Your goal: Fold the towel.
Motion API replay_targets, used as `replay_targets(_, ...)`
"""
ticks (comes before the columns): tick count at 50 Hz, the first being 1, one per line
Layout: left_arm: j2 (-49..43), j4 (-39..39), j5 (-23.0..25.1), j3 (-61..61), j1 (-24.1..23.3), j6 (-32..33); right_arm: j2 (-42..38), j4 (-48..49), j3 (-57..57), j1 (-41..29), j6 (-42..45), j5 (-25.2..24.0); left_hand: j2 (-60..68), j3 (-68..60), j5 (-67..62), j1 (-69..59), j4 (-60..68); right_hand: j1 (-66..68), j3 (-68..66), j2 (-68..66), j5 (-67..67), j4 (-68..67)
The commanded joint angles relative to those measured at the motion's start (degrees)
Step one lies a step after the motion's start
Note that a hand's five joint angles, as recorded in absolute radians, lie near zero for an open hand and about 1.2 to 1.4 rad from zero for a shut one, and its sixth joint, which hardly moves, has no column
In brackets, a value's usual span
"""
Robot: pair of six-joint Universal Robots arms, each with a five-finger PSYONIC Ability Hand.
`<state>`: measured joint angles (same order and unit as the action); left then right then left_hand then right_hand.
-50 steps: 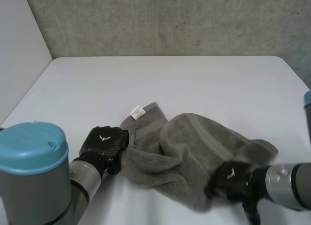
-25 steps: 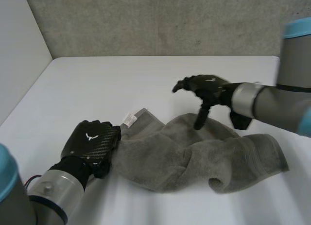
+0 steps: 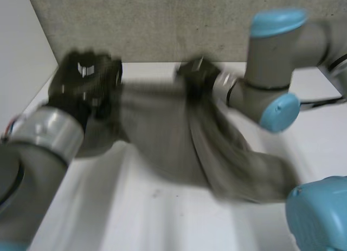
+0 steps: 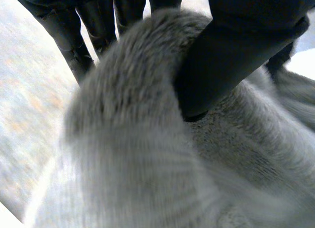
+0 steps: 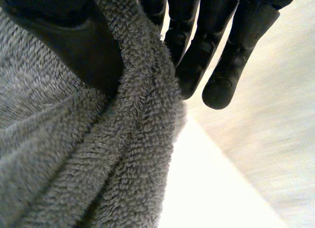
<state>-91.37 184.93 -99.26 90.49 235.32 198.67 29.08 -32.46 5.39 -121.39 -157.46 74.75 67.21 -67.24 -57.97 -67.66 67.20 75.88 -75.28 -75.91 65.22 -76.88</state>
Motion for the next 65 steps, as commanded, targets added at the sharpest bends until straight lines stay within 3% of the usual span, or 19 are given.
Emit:
replay_targets(1,-10.32,0.70,-0.50,-22.73,0.31,-0.12,8.51,21.46,-1.81,4.40,-8.83,13.15,9.45,-9.42,-8.69,-8.99,9.46,4.12,-4.72,-4.09,4.78,-3.12)
replay_targets(3,-14.17,0.87,-0.67,-29.99,0.40,-0.56,12.38,21.83,4.07,5.11,-8.57,10.78,8.61,-8.59,-7.86,-8.16,8.62,4.12,-4.72,-4.09,4.78,-3.12)
replay_targets(6,-16.64,1.05,-0.76,-31.52,0.40,-0.91,13.89,21.30,7.88,5.11,-8.47,9.10,7.60,-7.57,-6.84,-7.15,7.61,4.12,-4.72,-4.09,4.78,-3.12)
replay_targets(8,-17.61,1.31,-0.85,-30.74,0.40,-0.83,16.26,18.07,19.07,5.03,-6.38,3.85,5.77,-5.74,-5.01,-5.31,5.77,4.12,-4.72,-4.09,4.78,-3.12)
replay_targets(9,-17.62,1.31,-0.85,-30.73,0.40,-0.83,16.27,18.05,19.13,5.03,-6.37,3.82,5.75,-5.72,-4.99,-5.29,5.76,4.12,-4.72,-4.09,4.78,-3.12)
replay_targets(11,-19.98,1.31,-0.94,-26.10,0.31,-0.91,19.07,14.20,31.54,4.68,-0.25,-0.73,0.39,-0.36,0.37,0.06,0.40,4.12,-4.72,-4.09,4.78,-3.12)
replay_targets(14,-21.83,1.49,-0.68,-19.34,0.22,-0.83,19.87,13.57,37.32,4.50,3.74,-1.89,-1.65,1.67,2.40,2.10,-1.64,4.12,-4.72,-4.09,4.78,-3.12)
replay_targets(16,-22.97,1.49,-0.67,-15.91,0.22,-0.83,21.10,13.56,47.47,4.59,9.96,-2.50,-2.32,2.35,3.08,2.77,-2.31,4.12,-4.72,-4.09,4.78,-3.12)
replay_targets(23,-25.53,1.49,-0.59,-1.66,0.22,-1.00,22.07,16.20,63.39,5.38,13.58,-2.07,-2.50,2.52,3.25,2.95,-2.49,4.12,-4.72,-4.09,4.78,-3.12)
replay_targets(24,-25.53,1.49,-0.59,-1.64,0.22,-1.00,22.33,15.85,65.69,5.47,13.76,-1.89,-2.50,2.52,3.25,2.95,-2.49,-2.31,1.72,2.35,-1.66,3.31)
replay_targets(26,-25.35,1.49,-0.50,0.47,0.22,-0.91,22.33,15.85,65.71,5.47,13.76,-1.89,-2.83,2.86,3.59,3.29,-2.82,-2.38,1.78,2.41,-1.72,3.38)
replay_targets(28,-24.21,1.57,-0.50,3.62,0.31,-0.91,25.12,14.37,70.52,5.64,13.50,-1.97,-3.00,3.03,3.76,3.45,-2.99,-18.42,17.82,18.45,-17.76,19.42)
replay_targets(29,-23.25,1.57,-0.50,4.85,0.31,-1.00,25.14,14.36,70.54,5.64,13.50,-1.98,-3.67,3.69,4.42,4.12,-3.66,-18.52,17.93,18.56,-17.87,19.53)
replay_targets(31,-21.76,1.49,-0.50,6.00,0.31,-0.92,30.22,13.92,75.18,7.13,12.62,-3.03,-4.01,4.03,4.76,4.46,-4.00,-42.82,42.23,42.86,-42.17,43.82)
replay_targets(37,-17.36,1.92,-0.50,8.99,0.31,-1.00,36.65,17.59,79.24,8.54,10.35,-3.47,-6.69,6.72,7.45,7.15,-6.69,-64.74,64.14,64.77,-64.08,65.74)
replay_targets(39,-16.48,2.10,-0.50,9.52,0.31,-1.00,37.44,19.17,79.59,9.33,8.33,-3.47,-7.53,7.56,8.29,7.99,-7.52,-65.88,65.28,65.91,-65.22,66.88)
replay_targets(49,-14.80,3.68,-0.59,12.34,0.31,-0.91,39.04,21.12,77.93,16.71,0.41,-3.91,-9.06,9.08,9.81,9.51,-9.05,-64.79,64.20,64.83,-64.13,65.79)
replay_targets(65,-14.89,3.68,-0.59,13.04,1.19,-0.91,26.92,25.25,72.40,21.64,4.61,-2.77,-11.24,11.27,12.00,11.70,-11.23,-58.57,57.98,58.61,-57.91,59.57)
